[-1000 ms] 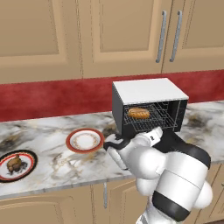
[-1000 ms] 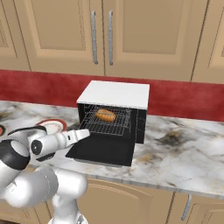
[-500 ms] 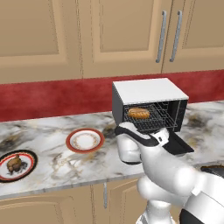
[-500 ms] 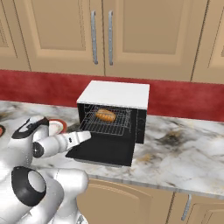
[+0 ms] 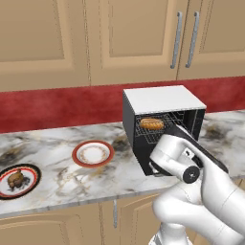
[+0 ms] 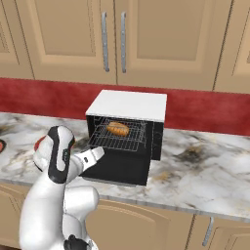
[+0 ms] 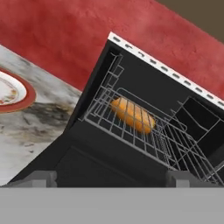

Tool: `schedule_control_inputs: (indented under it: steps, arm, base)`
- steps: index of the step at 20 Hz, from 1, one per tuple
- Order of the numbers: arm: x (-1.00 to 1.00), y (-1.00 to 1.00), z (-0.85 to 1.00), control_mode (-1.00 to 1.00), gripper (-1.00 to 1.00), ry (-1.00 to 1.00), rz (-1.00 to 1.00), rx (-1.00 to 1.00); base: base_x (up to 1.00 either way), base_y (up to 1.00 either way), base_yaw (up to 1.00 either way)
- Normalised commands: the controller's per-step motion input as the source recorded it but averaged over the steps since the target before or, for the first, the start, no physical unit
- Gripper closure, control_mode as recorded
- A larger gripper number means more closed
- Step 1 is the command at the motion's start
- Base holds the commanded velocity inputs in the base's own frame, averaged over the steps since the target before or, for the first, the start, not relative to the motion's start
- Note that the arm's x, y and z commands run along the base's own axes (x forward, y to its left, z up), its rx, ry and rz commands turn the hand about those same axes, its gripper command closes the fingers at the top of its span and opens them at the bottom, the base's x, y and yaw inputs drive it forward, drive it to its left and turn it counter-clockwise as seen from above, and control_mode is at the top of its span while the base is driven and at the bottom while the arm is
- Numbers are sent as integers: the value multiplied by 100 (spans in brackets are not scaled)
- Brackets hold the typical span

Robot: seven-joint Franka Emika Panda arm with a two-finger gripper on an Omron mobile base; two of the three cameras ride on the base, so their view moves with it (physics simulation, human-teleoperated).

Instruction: Open the toaster oven door. Place the hotdog bun on the bottom rack in the toaster oven and place the chicken drumstick on the top rack.

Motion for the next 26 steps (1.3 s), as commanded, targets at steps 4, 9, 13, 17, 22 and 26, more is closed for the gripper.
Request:
schedule_control_inputs:
  steps: [4,9,13,17,22,26]
  arm:
    - [-35,0,86,-100,-100,20,2,-1]
    - [-28,0,85,-100,-100,22,0,-2]
    - [-30,0,83,-100,-100,23,0,-3]
    - [-31,0,81,-100,-100,24,1,-6]
    - [-33,0,75,-100,-100,25,1,-11]
    - [-33,0,72,-100,-100,27,0,-13]
  base:
    - [0,0,0]
    - [0,0,0]
    - [0,0,0]
    - [0,0,0]
    - [0,0,0]
    - [0,0,0]
